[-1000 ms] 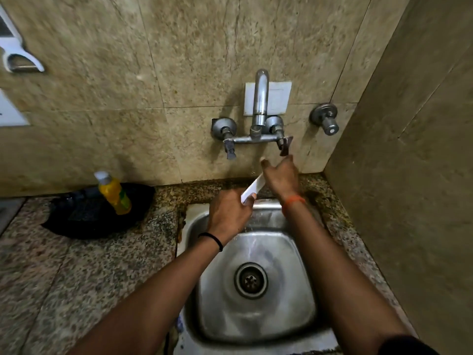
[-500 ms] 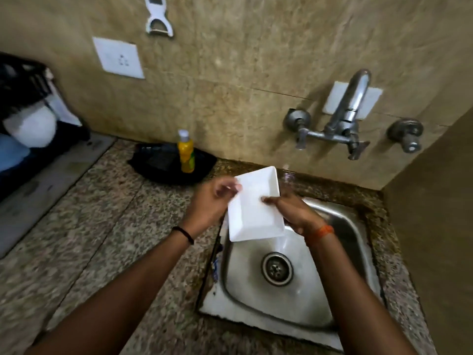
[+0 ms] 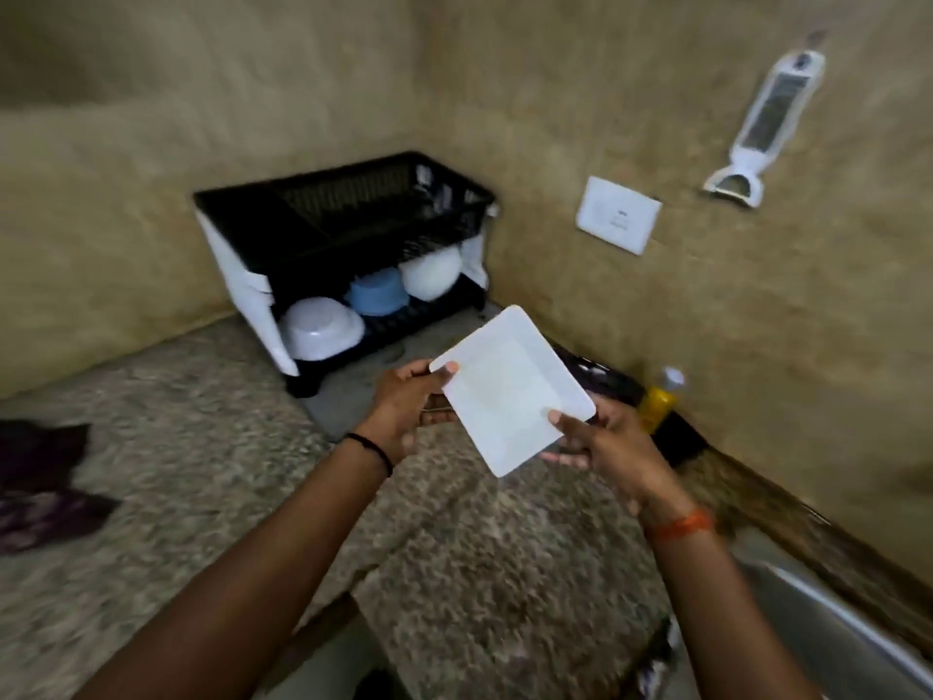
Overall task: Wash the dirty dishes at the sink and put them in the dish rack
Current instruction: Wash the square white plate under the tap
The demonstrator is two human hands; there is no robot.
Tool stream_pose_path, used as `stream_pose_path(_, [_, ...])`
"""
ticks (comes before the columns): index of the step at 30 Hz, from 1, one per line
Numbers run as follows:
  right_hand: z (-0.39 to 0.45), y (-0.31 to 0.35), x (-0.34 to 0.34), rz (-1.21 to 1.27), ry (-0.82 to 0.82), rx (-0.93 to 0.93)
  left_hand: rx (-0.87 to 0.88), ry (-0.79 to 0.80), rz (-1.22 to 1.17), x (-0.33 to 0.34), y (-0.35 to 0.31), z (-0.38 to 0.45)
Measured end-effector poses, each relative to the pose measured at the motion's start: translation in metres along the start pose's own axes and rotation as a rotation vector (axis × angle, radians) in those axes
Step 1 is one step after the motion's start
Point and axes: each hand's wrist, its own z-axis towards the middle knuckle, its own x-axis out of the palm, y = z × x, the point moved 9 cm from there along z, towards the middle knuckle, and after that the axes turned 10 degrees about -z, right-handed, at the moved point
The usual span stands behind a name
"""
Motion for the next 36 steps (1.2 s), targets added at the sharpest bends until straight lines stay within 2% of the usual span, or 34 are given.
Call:
stream_pose_path(5, [0.068, 0.029, 0.082, 0.047, 0.054, -0.010, 0.073, -0.126, -0.070, -0.075, -0.064, 0.028])
stream_pose_path(8, [0.103, 0.053, 0.117, 0.037, 0.036, -0.078, 0.155, -0.163, -0.001, -0.108, -0.107, 0.043])
stream_pose_path(9, [0.115, 0.063, 0.126, 0.036, 0.021, -0.101, 0.226, -0.190, 0.110, -0.120, -0.125, 0.049])
stream_pose_path(13, [0.154, 0.107, 0.159, 0.092, 0.002, -0.178, 0.669, -0.371, 0.908, -0.150, -0.198, 0.066])
stream_pose_path(16, [0.186, 0.138, 0.182, 0.107, -0.008, -0.223, 0.842, -0.305, 1.184, -0.148, -0.215, 0.077])
stream_pose_path(20, [0.222, 0.169, 0.214, 0.030, -0.030, -0.277, 0.966, -0.307, 1.102, -0.166, -0.229, 0.080])
stream_pose_path(26, [0.269, 0.208, 0.285, -0.344, -0.082, -0.433, 0.920, -0.286, 1.277, -0.187, -0.237, 0.100])
stream_pose_path(33, [0.288, 0.218, 0.350, -0.855, -0.113, -0.579, 0.886, -0.301, 1.201, -0.191, -0.237, 0.100])
stream_pose_path(36, [0.293, 0.215, 0.360, -0.899, -0.111, -0.604, 0.903, -0.303, 1.164, -0.192, -0.236, 0.099])
